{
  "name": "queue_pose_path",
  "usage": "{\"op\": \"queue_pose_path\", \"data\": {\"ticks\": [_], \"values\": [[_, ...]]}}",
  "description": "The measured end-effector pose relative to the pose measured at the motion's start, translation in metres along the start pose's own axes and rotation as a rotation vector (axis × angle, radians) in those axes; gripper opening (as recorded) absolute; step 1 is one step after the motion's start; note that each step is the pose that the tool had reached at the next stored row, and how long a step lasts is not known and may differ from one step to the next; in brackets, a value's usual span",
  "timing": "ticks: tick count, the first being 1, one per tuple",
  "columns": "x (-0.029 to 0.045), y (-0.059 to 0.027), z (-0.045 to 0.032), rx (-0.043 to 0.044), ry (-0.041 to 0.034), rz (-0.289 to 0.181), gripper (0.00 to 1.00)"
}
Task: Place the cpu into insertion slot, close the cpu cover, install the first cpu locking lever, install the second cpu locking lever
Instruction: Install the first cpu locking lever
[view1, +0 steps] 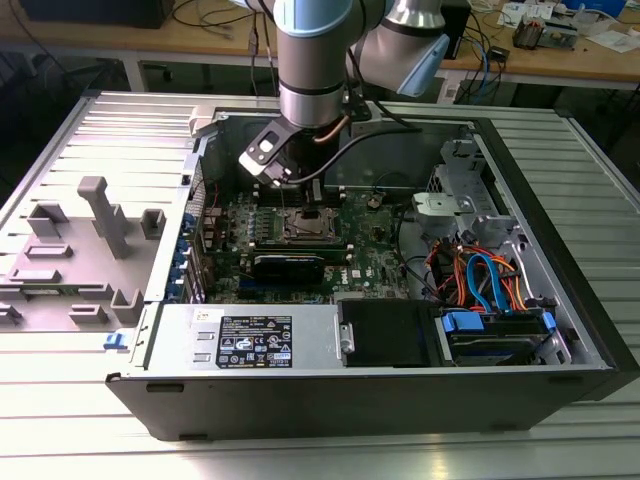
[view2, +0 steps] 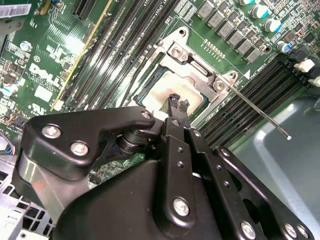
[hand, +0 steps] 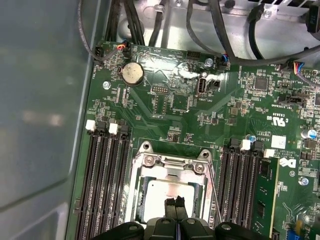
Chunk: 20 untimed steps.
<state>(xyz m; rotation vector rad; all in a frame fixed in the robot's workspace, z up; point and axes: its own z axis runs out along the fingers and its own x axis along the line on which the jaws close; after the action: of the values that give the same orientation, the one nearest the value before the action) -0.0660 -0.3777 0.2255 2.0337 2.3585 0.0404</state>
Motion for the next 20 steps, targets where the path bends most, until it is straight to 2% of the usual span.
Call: {"op": "queue_pose_path", "data": {"ticks": [9, 20], "values": [[0.0, 0.0001, -0.0014, -0.0002, 0.0019, -0.052, 0.11], [0.0, 0.0001, -0.0014, -0.0002, 0.0021, -0.055, 0.11]]}}
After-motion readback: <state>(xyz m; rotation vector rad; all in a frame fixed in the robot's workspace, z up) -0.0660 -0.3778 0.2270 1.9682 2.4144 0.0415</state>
